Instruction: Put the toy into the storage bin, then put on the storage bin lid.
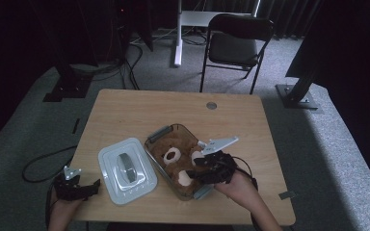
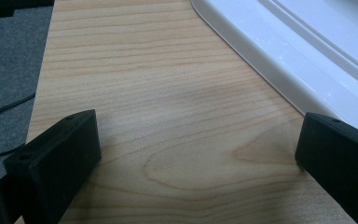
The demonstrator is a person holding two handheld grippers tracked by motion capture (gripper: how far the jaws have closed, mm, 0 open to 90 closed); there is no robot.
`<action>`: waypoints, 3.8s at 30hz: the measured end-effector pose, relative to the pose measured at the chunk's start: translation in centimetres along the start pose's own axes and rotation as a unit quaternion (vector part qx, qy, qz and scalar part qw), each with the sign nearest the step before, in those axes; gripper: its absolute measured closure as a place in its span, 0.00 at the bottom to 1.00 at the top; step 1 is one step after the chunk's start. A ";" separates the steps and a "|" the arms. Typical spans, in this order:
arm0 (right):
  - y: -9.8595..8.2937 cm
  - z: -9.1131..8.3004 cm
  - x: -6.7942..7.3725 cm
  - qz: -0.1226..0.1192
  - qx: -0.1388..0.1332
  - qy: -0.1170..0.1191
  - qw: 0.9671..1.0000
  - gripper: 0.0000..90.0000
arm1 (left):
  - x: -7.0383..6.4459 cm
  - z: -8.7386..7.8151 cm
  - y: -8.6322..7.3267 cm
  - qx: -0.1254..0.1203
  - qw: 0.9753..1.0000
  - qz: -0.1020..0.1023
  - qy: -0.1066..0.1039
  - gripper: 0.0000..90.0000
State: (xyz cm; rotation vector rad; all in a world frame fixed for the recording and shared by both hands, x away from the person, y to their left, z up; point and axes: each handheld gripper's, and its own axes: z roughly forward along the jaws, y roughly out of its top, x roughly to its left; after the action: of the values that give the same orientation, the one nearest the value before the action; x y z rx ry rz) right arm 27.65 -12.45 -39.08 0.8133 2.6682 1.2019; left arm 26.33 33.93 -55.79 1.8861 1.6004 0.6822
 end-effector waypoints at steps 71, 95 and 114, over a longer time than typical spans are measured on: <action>-3.4 0.4 -12.7 0.150 -0.035 -0.173 0.973 0.14 | -0.3 -0.2 -0.3 0.001 1.000 -0.012 0.012 0.01; -9.5 4.8 -15.5 0.188 -0.039 -0.216 0.957 0.14 | -0.3 -1.0 0.3 0.021 0.998 -0.054 0.002 0.01; -9.5 6.0 -15.1 0.178 -0.047 -0.214 0.959 0.14 | -7.4 -2.5 3.5 -0.005 0.997 0.008 -0.072 0.01</action>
State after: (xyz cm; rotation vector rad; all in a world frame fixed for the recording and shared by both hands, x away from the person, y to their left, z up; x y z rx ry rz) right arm 38.31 -21.34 -51.88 1.3975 2.1602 1.0516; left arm 25.87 26.40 -51.67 1.8974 1.4900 0.5480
